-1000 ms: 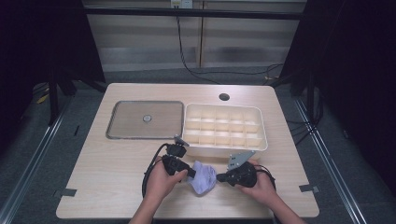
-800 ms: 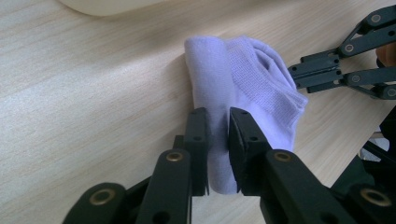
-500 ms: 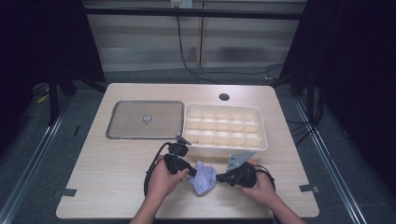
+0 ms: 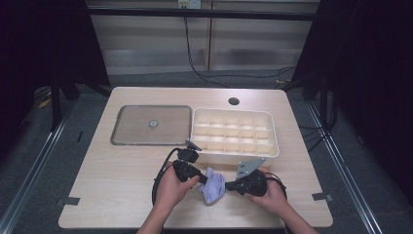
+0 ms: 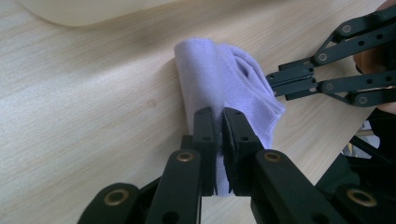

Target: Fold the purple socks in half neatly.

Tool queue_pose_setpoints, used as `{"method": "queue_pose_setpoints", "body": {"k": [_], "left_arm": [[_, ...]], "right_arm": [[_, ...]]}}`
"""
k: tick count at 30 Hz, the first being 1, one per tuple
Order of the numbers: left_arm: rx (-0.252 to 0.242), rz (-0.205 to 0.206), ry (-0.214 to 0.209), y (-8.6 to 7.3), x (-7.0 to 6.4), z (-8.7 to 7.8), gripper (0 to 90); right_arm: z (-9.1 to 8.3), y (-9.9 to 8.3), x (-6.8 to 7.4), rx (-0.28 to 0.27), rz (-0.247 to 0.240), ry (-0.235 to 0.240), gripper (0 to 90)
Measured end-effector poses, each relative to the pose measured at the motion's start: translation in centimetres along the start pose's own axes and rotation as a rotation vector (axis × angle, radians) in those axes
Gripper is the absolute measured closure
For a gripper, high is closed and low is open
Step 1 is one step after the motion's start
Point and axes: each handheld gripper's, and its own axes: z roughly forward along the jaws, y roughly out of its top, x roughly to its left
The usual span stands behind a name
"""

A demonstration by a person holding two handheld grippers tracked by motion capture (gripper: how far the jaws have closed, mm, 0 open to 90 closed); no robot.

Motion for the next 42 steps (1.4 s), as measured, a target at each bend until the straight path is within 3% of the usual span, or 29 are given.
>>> {"method": "queue_pose_setpoints", "body": {"k": [42], "left_arm": [[-0.013,0.026,-0.05,0.5,-1.3,0.2,85.0]], "right_arm": [[0.3,0.2,0.3,-0.007,0.0,0.011,89.2]]}}
